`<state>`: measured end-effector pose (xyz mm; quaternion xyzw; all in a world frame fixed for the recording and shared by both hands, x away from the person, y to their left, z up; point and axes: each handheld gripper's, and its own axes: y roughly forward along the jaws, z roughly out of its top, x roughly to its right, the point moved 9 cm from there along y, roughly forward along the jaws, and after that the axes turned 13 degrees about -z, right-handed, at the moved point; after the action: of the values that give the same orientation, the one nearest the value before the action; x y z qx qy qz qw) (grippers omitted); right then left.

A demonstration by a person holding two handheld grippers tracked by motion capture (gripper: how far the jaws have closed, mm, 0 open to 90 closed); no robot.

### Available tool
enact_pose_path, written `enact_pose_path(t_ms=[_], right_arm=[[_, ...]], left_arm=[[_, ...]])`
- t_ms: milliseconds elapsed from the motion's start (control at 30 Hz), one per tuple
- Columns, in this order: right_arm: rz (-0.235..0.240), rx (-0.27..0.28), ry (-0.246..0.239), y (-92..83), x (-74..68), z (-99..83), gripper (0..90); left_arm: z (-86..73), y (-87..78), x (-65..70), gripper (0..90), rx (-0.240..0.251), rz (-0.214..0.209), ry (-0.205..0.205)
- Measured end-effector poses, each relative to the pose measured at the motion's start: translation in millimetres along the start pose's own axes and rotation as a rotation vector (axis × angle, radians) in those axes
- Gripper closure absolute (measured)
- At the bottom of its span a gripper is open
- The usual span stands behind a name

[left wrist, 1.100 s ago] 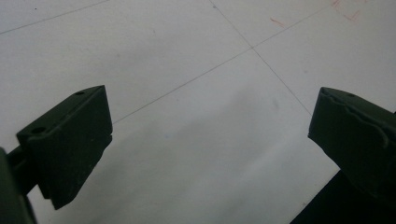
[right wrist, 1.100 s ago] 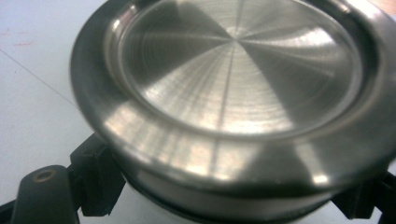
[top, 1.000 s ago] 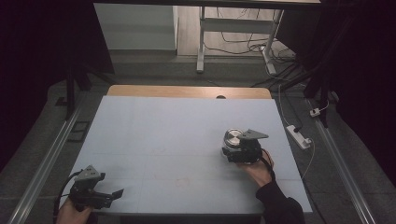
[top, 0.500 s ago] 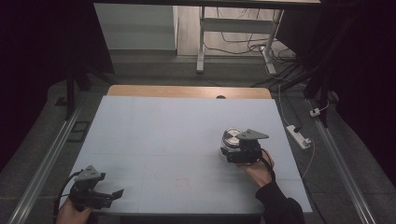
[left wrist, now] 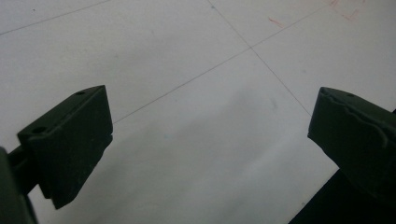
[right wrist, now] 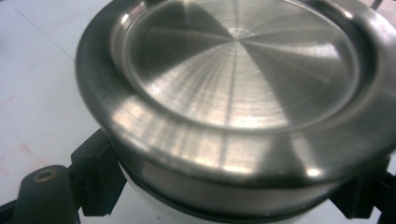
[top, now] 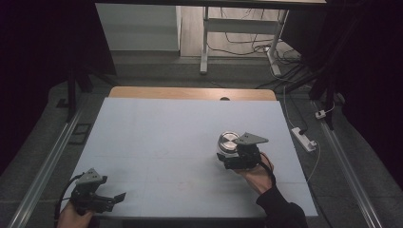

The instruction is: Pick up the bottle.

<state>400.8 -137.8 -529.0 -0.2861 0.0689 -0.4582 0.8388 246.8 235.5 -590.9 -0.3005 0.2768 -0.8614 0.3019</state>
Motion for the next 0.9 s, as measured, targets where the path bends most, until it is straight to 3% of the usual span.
enact_pose_path(t_ms=[900], right_arm=[[0.105,0.028,-0.048,2.0,-57.5,18.9,14.8]], left_arm=[[-0.1,-0.5,0.1,0.5,0.000,-0.002,0.003]])
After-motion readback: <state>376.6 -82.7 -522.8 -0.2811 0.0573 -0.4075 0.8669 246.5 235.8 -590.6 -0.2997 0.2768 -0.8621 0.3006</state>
